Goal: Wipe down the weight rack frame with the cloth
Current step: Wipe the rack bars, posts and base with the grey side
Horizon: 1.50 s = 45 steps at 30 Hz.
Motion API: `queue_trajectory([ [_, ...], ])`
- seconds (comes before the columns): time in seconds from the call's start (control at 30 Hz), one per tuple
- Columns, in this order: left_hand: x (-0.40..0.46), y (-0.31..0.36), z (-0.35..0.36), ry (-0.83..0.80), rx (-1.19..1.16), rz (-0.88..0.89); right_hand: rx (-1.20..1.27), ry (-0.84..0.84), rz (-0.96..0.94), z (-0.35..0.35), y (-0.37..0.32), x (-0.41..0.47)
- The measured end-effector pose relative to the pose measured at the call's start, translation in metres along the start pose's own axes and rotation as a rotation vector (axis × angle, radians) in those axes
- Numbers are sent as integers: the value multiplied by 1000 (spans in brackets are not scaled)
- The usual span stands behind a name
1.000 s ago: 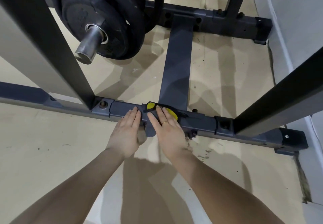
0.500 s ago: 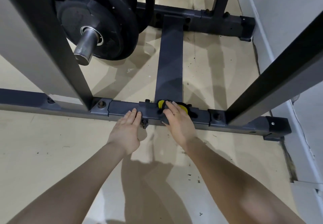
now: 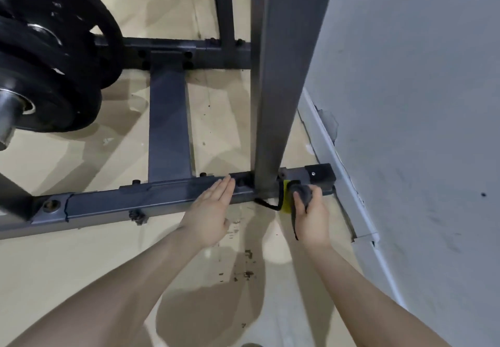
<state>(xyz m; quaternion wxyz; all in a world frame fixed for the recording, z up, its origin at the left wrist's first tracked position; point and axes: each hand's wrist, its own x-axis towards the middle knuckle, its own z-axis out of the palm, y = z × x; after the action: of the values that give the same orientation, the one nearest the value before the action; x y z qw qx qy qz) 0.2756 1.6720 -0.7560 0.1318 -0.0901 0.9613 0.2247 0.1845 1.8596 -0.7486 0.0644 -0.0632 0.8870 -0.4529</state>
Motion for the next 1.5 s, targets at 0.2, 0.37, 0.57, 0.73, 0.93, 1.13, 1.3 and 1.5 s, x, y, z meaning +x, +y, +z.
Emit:
queue_trajectory([
  [0.2,37,21,14,-30,121,-38,-288,-133,-237,41,36,58],
  [0.37,42,23,21,-76,116,-107,-709,-285,-458,25,82,84],
  [0.57,42,32,22,-91,143,-176,-736,-267,-287,25,86,77],
  [0.73,45,36,13,-167,146,-203,-836,-281,-513,3,99,98],
  [0.93,45,37,10,-200,146,-236,-696,-267,-249,28,77,81],
  [1.13,47,34,10,-214,122,-254,-635,-351,-328,0,93,109],
  [1.3,49,32,9,-229,119,-242,-658,-201,-172,26,75,95],
  [1.5,49,26,9,-244,102,-248,-635,-279,-314,6,96,109],
])
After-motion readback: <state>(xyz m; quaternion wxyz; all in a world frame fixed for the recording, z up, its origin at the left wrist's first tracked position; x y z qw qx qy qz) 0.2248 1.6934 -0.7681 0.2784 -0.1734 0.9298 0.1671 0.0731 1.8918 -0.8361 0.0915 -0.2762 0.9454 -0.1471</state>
